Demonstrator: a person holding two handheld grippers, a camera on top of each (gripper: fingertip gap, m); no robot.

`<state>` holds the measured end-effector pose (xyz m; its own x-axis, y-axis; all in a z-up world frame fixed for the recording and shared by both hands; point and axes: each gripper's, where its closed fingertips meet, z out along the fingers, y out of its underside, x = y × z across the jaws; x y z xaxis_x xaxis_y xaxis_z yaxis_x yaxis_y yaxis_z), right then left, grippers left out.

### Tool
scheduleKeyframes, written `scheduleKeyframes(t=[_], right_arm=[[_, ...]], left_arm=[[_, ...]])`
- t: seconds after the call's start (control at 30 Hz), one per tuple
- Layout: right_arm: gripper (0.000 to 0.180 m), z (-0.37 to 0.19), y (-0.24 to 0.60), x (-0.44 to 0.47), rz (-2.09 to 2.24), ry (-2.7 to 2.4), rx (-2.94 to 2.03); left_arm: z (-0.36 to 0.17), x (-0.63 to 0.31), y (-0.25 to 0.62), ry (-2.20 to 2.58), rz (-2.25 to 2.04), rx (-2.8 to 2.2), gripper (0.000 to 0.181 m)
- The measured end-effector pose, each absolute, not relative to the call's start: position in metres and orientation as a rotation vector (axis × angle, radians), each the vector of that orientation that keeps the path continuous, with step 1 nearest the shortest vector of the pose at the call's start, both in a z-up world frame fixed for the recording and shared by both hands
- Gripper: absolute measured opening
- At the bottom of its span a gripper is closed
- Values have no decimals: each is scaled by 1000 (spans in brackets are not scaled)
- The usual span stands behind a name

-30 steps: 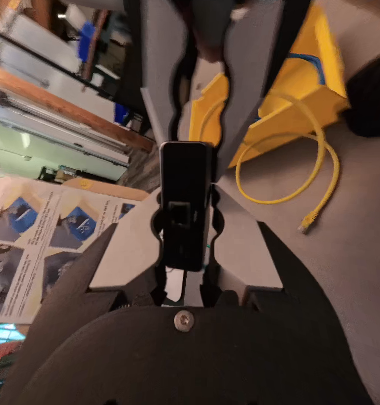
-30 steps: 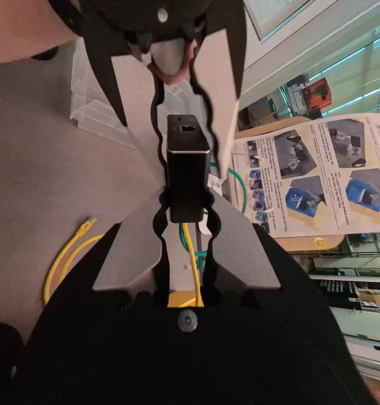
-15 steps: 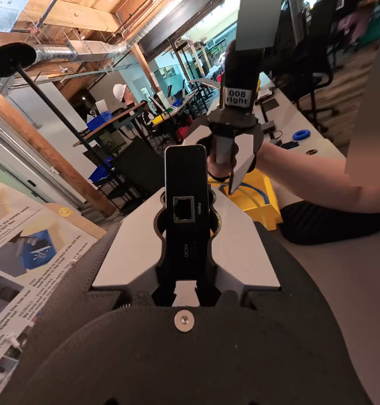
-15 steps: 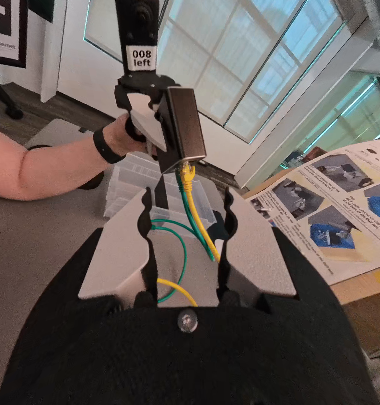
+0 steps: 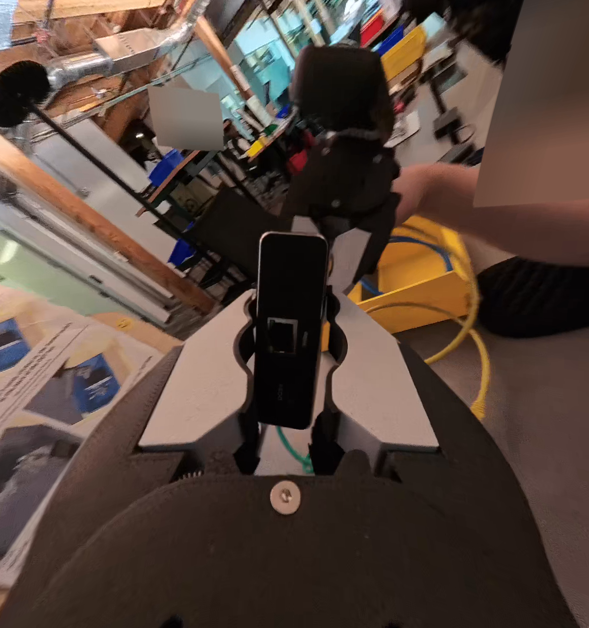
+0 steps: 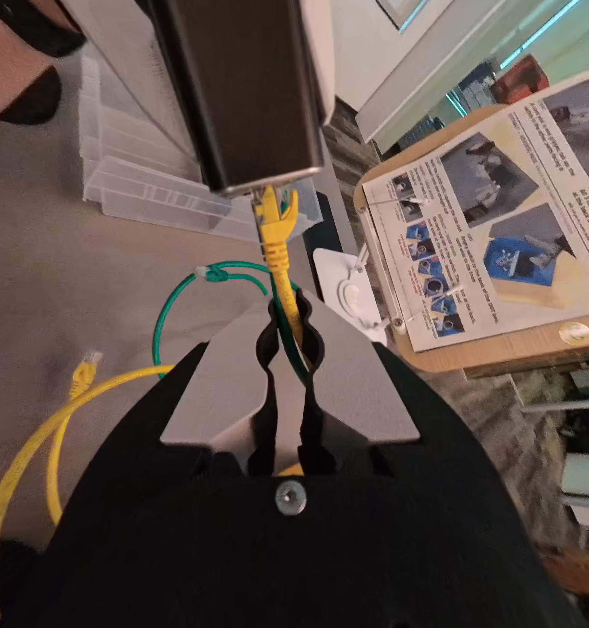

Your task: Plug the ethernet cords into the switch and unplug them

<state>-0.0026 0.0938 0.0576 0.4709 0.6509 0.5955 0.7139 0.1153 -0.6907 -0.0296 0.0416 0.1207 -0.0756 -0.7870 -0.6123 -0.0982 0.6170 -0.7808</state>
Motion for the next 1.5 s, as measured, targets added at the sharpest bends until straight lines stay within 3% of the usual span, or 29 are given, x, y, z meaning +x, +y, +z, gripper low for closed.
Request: scheduleKeyframes(t=[0.23, 0.33, 0.43, 0.5, 0.57, 0.93, 1.03, 1.13, 1.27, 1.37, 1.5], right_arm=[[3, 58, 106, 21, -398, -1153, -1694], [4, 58, 107, 23, -495, -1162, -1704], [5, 58, 108, 26, -618, -1187, -1692], [5, 60, 109, 32, -716, -1209, -1671], [4, 60, 110, 35, -749, -1211, -1671], [3, 74, 102, 42, -905, -1238, -1580], [26, 98, 84, 35, -920, -1219, -1477], [42, 139, 48, 16, -810, -1163, -1289], [40, 218, -33, -5, -350, -974, -875], [34, 264, -90, 30, 13, -770, -651], [24, 263, -92, 78, 156, -684, -602]], left_arm=[[107, -23, 68, 1538, -132, -817, 68], [104, -23, 75, 1529, 98, -803, 71], [98, -19, 80, 1536, 255, -752, 67], [87, -13, 84, 1569, 312, -704, 50], [80, -9, 91, 1582, 335, -694, 45], [81, -8, 111, 1531, 441, -700, 35], [91, -7, 104, 1494, 418, -638, 35], [108, -14, 97, 1429, 369, -586, 34], [132, -29, 83, 1354, 242, -530, 34], [143, -38, 67, 1338, 115, -478, 34], [154, -42, 39, 1328, -101, -411, 33]])
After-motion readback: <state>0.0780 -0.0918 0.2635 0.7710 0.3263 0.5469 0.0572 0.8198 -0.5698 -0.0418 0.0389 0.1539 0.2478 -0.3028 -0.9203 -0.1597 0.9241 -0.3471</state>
